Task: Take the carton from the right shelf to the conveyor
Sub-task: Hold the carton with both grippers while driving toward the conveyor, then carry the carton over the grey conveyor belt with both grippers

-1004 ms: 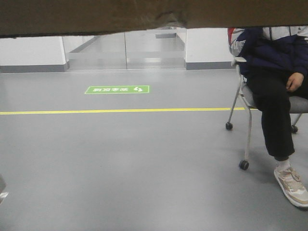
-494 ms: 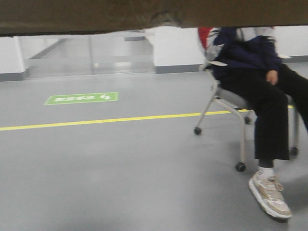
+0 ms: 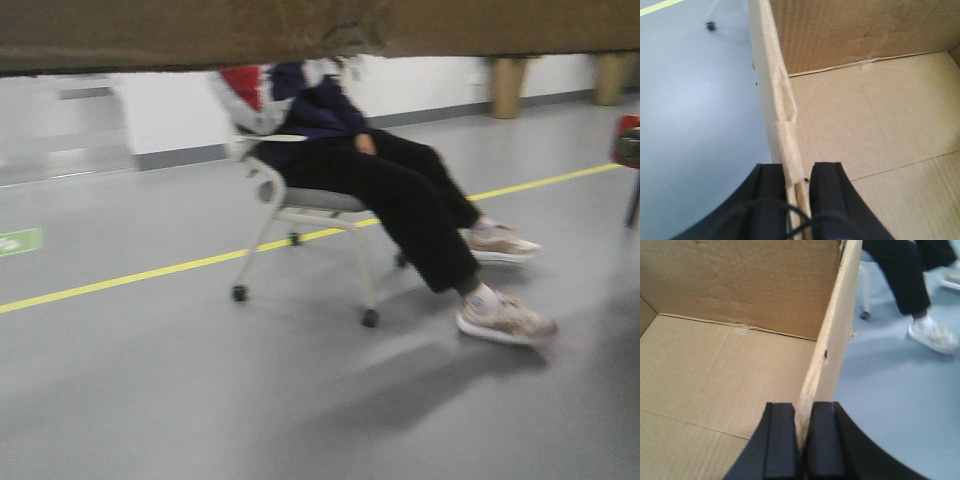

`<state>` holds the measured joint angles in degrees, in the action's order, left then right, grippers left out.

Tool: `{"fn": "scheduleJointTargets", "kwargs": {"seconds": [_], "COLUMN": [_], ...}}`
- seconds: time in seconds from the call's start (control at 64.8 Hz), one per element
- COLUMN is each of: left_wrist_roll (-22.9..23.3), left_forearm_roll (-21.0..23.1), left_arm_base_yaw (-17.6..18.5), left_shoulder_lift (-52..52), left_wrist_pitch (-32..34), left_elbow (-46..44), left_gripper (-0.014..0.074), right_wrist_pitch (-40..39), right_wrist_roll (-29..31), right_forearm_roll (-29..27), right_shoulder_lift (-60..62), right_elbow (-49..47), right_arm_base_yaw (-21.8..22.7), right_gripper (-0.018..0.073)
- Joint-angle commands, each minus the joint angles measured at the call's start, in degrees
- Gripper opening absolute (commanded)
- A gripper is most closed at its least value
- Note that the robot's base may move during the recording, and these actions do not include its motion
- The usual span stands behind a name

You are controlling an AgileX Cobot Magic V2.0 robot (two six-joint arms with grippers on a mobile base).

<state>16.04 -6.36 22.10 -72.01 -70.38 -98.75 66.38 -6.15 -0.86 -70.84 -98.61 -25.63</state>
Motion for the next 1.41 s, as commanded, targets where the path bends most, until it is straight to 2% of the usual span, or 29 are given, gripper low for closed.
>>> {"fn": "scheduleJointTargets", "kwargs": {"seconds": [0.0,1.39], "left_wrist_roll": [-0.5,-0.5], "left_forearm_roll": [0.7,0.7], "left_arm_base_yaw": [0.3,0.3], "left_shoulder_lift": [1.0,1.0], "left_wrist_pitch": [1.4,1.4], "left_elbow": [-0.3,-0.3], "left_gripper": [-0.0006,-0.0006], "right_wrist_pitch": [-2.6,-2.6], "right_wrist_roll": [0.6,0.6], "right_forearm_roll": [2.2,2.0], "right_shoulder_lift": [0.6,0.6], "right_elbow": [-0.1,-0.1], "right_arm_base_yaw": [0.3,0.3], "right_gripper": [-0.0068,-0.0068]}}
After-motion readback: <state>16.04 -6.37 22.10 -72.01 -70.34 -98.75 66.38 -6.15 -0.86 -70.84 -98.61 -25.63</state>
